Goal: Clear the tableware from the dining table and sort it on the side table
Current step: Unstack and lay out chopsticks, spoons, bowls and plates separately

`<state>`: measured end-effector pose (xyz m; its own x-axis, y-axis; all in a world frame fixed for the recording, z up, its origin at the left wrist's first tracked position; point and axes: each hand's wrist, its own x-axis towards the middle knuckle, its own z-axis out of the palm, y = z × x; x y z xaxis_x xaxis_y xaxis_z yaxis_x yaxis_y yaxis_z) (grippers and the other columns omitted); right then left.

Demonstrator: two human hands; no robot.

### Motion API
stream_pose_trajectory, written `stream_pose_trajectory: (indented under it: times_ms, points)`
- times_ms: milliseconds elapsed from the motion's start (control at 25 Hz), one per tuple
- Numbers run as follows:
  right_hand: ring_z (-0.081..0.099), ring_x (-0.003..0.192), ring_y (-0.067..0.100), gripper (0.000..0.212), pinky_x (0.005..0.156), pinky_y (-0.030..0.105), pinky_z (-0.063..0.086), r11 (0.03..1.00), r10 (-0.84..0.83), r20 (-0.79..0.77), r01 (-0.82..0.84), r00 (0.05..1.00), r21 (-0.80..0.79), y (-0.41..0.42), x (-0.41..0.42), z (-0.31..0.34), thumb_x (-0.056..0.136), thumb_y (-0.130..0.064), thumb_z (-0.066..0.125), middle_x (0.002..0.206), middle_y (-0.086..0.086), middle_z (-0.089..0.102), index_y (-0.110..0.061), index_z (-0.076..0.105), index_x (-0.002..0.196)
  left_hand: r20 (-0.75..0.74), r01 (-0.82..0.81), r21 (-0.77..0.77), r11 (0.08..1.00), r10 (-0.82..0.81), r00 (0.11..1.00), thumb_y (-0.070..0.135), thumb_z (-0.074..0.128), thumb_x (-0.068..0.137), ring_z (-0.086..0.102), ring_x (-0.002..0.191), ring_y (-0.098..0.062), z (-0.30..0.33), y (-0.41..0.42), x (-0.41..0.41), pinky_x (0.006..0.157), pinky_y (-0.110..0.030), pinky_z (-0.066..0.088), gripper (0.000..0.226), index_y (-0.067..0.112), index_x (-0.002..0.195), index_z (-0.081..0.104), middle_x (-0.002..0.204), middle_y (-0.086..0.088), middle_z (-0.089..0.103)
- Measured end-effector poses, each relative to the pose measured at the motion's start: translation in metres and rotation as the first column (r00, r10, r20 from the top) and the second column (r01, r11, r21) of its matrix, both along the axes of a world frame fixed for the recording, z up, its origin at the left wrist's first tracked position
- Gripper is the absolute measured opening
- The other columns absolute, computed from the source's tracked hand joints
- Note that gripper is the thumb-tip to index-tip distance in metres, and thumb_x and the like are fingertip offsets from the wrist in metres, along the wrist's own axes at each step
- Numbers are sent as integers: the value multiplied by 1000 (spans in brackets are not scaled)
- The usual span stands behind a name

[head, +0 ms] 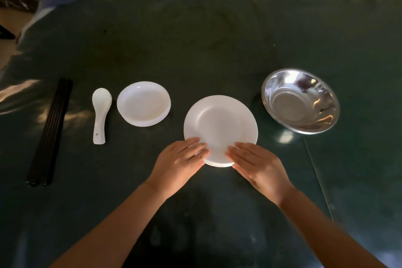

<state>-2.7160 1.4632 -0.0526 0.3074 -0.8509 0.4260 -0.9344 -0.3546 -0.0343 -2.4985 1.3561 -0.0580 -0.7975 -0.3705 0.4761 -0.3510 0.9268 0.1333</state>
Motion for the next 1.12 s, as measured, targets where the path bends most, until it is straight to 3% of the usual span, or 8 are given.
stream_pose_trajectory:
  times_ms: [280,360,400,480,560,600,720,1120]
  points:
    - [66,102,22,28,87,38,55,998,-31,6,31,999,51,-39,-14,8,77,-14,72,108,5,72,-10,71,105,22,-139,54,989,138,990,11,75,74,63,109,-25,7,-17,-21,78,-36,58,29,7,102,70,111,-9,70]
    - [63,106,22,36,90,33,52,973,-228,232,211,946,94,-34,-7,10,74,-20,75,113,5,69,-12,69,108,-44,-259,225,939,275,960,14,72,76,56,119,-27,5,-3,-22,90,-33,52,42,5,116,63,124,-13,62]
    - [62,104,18,40,89,26,51,913,-407,446,371,797,168,-29,-2,11,73,-23,75,114,2,67,-15,67,111,-108,-325,380,866,390,914,15,70,79,56,118,-25,5,6,-23,91,-30,50,45,5,121,59,126,-14,59]
    - [65,90,7,39,78,11,49,706,-652,724,526,224,474,-26,6,16,76,-27,73,109,-4,66,-21,63,113,-159,-369,736,568,674,721,16,65,82,60,104,-11,9,17,-27,84,-19,52,43,8,124,55,123,-9,59]
    - [69,77,10,18,70,17,55,629,-667,696,301,-264,717,-33,5,18,81,-22,68,98,3,70,-17,69,98,18,-202,973,108,845,535,20,62,85,65,91,-5,18,12,-33,75,-20,55,34,12,118,60,117,-4,65]
    - [70,74,12,6,66,21,57,633,-663,650,184,-371,752,-38,3,20,83,-18,65,91,7,71,-15,70,83,98,-53,995,-83,864,494,21,61,85,68,87,-7,22,4,-36,70,-22,57,24,14,108,64,109,-4,69]
    - [71,79,20,15,65,26,58,591,-715,585,116,-382,798,-50,-1,23,84,-10,63,84,10,72,-16,68,71,215,99,948,-302,840,498,17,65,83,71,79,-14,31,-16,-41,58,-20,57,4,16,85,68,88,-4,73]
    - [69,79,22,7,64,26,59,591,-670,590,156,-451,791,-76,-6,15,81,-2,65,85,10,71,-9,68,82,217,129,948,-290,888,405,8,68,80,69,80,-15,32,-33,-54,63,-20,57,8,15,81,68,85,-5,71]
